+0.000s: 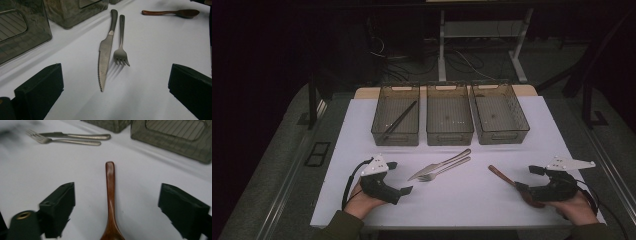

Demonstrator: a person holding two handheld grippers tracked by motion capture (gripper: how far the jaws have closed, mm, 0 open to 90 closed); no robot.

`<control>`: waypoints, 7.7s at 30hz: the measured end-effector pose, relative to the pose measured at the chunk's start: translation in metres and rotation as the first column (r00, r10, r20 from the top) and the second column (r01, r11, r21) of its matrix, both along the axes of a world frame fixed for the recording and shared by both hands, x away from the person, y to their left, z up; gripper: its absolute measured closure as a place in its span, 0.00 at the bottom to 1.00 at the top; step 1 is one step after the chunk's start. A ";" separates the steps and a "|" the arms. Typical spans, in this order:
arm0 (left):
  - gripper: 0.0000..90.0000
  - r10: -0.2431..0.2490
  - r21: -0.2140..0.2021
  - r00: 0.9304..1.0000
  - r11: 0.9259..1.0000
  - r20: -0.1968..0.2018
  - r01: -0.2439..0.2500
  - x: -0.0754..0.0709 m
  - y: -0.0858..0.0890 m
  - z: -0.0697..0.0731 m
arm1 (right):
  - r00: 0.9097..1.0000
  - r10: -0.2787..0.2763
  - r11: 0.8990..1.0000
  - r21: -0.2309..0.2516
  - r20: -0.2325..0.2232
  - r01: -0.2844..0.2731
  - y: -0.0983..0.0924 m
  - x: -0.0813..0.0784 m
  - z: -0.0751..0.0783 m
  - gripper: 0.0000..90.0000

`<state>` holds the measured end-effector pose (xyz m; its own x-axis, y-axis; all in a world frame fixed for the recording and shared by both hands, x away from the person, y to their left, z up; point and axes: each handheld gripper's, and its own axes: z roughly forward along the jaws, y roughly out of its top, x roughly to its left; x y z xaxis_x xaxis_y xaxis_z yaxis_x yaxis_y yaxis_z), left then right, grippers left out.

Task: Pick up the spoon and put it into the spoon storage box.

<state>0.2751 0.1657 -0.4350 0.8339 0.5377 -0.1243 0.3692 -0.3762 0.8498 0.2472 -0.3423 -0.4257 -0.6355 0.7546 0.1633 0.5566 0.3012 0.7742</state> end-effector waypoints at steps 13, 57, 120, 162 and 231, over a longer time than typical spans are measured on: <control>0.00 -0.001 0.001 1.000 1.000 0.005 0.001 -0.001 -0.002 0.001 | 0.994 0.025 0.998 -0.050 -0.106 -0.030 -0.014 -0.009 -0.011 0.38; 0.00 -0.026 0.018 1.000 0.999 0.000 0.026 -0.001 -0.005 -0.001 | 0.974 0.147 0.979 -0.113 -0.171 -0.168 -0.011 -0.019 -0.017 0.82; 0.00 -0.035 0.001 0.999 0.999 -0.012 0.035 0.001 -0.006 -0.004 | 0.990 0.138 0.990 0.022 0.001 -0.138 0.017 0.038 0.031 0.90; 0.00 -0.043 -0.021 0.999 0.999 -0.006 0.042 0.002 -0.006 -0.002 | 0.996 0.036 0.997 0.060 0.085 -0.042 0.098 0.147 0.081 0.90; 0.00 -0.055 -0.017 0.998 0.998 -0.009 0.055 0.001 -0.007 -0.003 | 0.997 0.040 0.993 0.111 0.062 -0.047 0.118 0.157 0.073 0.41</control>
<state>0.2764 0.1586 -0.4375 0.8610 0.4887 -0.1410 0.3564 -0.3820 0.8526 0.4040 -0.2243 -0.3529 -0.6783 0.7053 0.2063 0.4968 0.2333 0.8359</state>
